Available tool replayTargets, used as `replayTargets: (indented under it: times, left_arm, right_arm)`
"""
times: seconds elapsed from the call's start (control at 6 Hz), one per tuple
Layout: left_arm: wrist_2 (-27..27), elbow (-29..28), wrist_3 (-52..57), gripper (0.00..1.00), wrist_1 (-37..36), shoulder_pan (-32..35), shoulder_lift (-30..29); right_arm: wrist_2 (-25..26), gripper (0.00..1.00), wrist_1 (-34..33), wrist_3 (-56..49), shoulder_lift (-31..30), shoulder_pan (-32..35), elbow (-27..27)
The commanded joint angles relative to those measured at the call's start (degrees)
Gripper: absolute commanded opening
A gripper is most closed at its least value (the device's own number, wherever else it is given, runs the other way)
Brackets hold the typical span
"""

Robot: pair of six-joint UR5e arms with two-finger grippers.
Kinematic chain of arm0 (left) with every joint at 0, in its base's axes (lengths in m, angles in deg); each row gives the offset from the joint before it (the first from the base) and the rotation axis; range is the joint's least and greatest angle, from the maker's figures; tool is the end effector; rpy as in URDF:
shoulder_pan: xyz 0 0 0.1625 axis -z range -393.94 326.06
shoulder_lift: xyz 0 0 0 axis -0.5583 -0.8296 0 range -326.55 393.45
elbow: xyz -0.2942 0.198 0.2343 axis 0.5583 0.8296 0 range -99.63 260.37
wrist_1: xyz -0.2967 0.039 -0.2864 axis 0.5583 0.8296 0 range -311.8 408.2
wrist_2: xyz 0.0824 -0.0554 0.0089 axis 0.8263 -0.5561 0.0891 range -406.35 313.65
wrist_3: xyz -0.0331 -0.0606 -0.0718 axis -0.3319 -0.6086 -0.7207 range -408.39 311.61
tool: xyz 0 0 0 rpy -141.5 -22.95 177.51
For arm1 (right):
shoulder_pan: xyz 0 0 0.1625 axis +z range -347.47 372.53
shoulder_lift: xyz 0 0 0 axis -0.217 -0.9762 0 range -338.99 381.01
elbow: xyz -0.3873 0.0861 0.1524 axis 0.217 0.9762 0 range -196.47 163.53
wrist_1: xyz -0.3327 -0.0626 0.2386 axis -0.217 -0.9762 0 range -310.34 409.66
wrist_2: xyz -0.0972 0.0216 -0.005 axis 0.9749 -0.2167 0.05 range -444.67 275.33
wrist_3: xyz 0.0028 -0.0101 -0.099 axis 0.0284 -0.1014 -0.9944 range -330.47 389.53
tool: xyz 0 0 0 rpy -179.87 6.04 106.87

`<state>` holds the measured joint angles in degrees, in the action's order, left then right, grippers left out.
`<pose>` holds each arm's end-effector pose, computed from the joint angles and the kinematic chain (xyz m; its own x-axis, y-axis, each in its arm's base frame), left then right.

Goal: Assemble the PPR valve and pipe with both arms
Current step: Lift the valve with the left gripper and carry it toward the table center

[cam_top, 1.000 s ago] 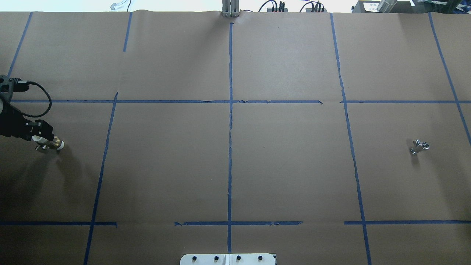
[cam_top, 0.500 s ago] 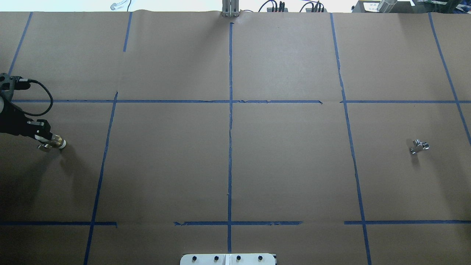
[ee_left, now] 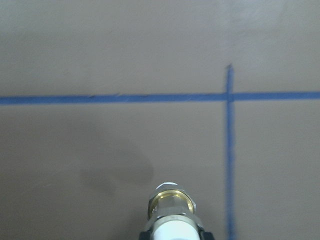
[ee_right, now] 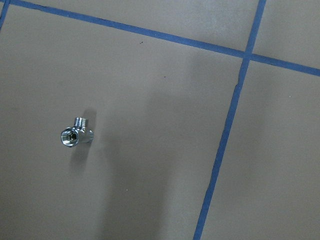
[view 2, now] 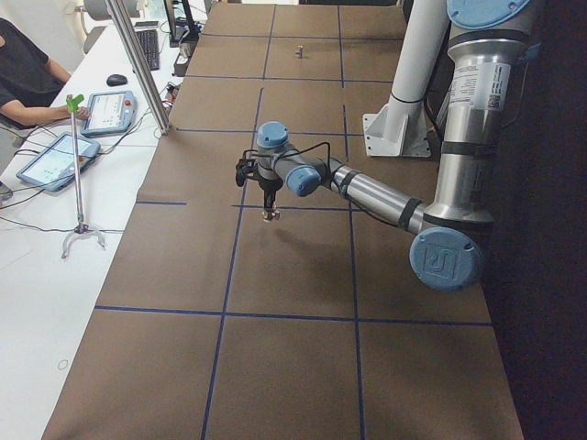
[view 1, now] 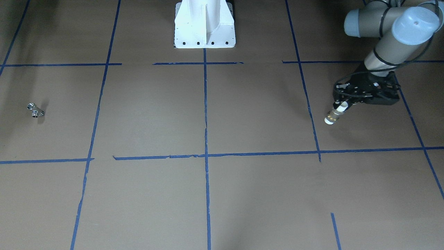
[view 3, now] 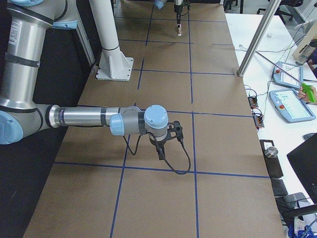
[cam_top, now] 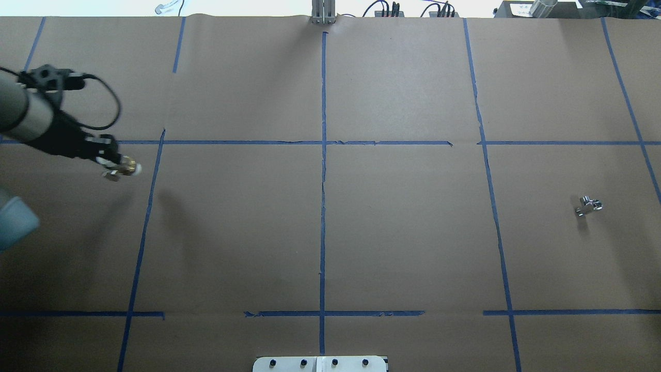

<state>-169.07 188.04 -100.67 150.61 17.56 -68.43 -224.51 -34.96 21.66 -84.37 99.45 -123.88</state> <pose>0.2857 -0.4867 0.3806 0.6313 0.0332 -0.7748 0.0597 0.9940 0.0913 0.0364 -0.3888 0.6092 0.6255 -0.2675 0.7330 0.1402 0.9626 0.2317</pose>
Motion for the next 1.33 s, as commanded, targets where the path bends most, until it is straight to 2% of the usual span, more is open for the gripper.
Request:
replayTargets:
  times: [0.0,0.17,0.33,0.5,0.67,0.83,1.17]
  left_arm:
    - [2.73,-0.70,-10.15,0.00,-15.05,-10.30,-16.33]
    - [6.40,-2.02,-16.13,0.00,-16.79,-15.06,-21.29]
    - [6.88,-5.34,-20.36,0.00,-16.89,-16.94,-26.91]
    - [10.80,-9.55,-25.89,0.00,-16.90,-20.87,-32.28]
    - [14.84,-16.20,-27.08,0.00,-16.98,-22.48,-37.38]
    - [14.79,-21.92,-27.87,0.00,-18.38,-22.49,-42.04]
    - [14.79,-22.59,-29.72,0.00,-18.48,-22.49,-42.35]
  right_arm:
    - [0.00,1.00,2.60,0.57,-0.26,-0.17,0.27]
    - [0.00,1.00,2.62,0.49,-0.79,-0.17,0.27]
    - [0.00,1.00,2.53,0.57,-0.88,-0.17,0.62]
    - [0.09,1.00,2.62,0.57,-0.97,-0.17,0.62]
    - [0.09,1.00,2.79,0.57,-1.05,-0.17,0.62]
    - [0.00,1.00,2.97,0.49,-1.49,-0.17,0.54]
    - [0.00,1.00,3.06,0.57,-1.49,-0.17,0.54]
